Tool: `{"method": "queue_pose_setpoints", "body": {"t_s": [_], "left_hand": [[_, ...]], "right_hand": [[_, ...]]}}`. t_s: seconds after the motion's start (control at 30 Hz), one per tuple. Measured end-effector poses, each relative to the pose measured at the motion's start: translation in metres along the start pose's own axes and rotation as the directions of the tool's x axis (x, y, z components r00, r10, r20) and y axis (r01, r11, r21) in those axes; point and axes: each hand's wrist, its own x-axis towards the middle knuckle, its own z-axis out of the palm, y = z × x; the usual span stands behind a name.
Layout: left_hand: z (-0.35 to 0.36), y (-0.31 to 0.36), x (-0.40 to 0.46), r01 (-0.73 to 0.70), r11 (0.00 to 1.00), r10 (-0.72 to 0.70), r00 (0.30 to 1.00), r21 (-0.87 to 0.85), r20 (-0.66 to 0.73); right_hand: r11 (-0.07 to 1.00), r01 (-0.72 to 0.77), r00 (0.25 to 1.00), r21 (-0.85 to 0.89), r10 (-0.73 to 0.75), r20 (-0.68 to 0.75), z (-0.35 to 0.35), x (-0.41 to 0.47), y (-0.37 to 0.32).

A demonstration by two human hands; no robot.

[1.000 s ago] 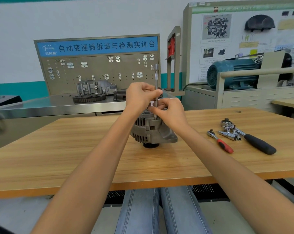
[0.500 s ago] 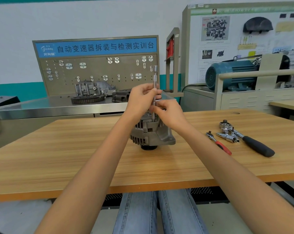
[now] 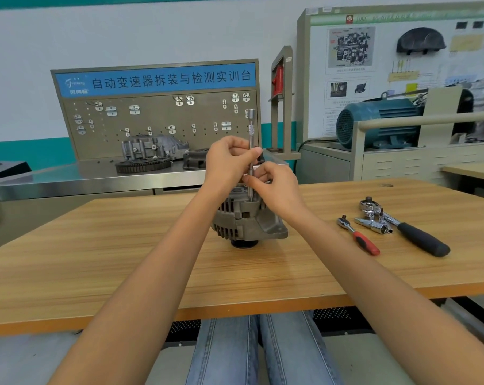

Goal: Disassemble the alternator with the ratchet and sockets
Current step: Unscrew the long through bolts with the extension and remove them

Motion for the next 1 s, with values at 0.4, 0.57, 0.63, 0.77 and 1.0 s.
{"method": "queue_pose_setpoints", "body": {"t_s": [0.4, 0.57, 0.63, 0.77, 1.0], "left_hand": [[-0.003, -0.010, -0.004, 0.020, 0.983, 0.007, 0.990, -0.184, 0.142], [-0.005, -0.007, -0.001, -0.007, 0.993, 0.015, 0.998, -0.118, 0.065], [-0.006, -0.007, 0.001, -0.014, 0.996, 0.020, 0.997, -0.086, 0.071], [-0.007, -0.012, -0.001, 0.029, 0.980, 0.000, 0.990, -0.198, 0.143], [-0.007, -0.016, -0.004, 0.039, 0.962, -0.012, 0.995, -0.271, 0.101]], "right_hand": [[0.996, 0.075, 0.996, -0.049, -0.072, 0.061, -0.002, 0.001, 0.005], [0.999, 0.053, 0.997, -0.002, -0.053, -0.063, 0.003, -0.001, 0.005], [0.997, 0.062, 0.996, -0.050, -0.065, -0.069, 0.003, -0.001, 0.006], [0.992, 0.095, 0.995, -0.081, -0.098, -0.030, 0.001, -0.001, 0.006], [0.992, 0.101, 0.995, -0.074, -0.103, -0.019, 0.000, -0.003, 0.005]]}}
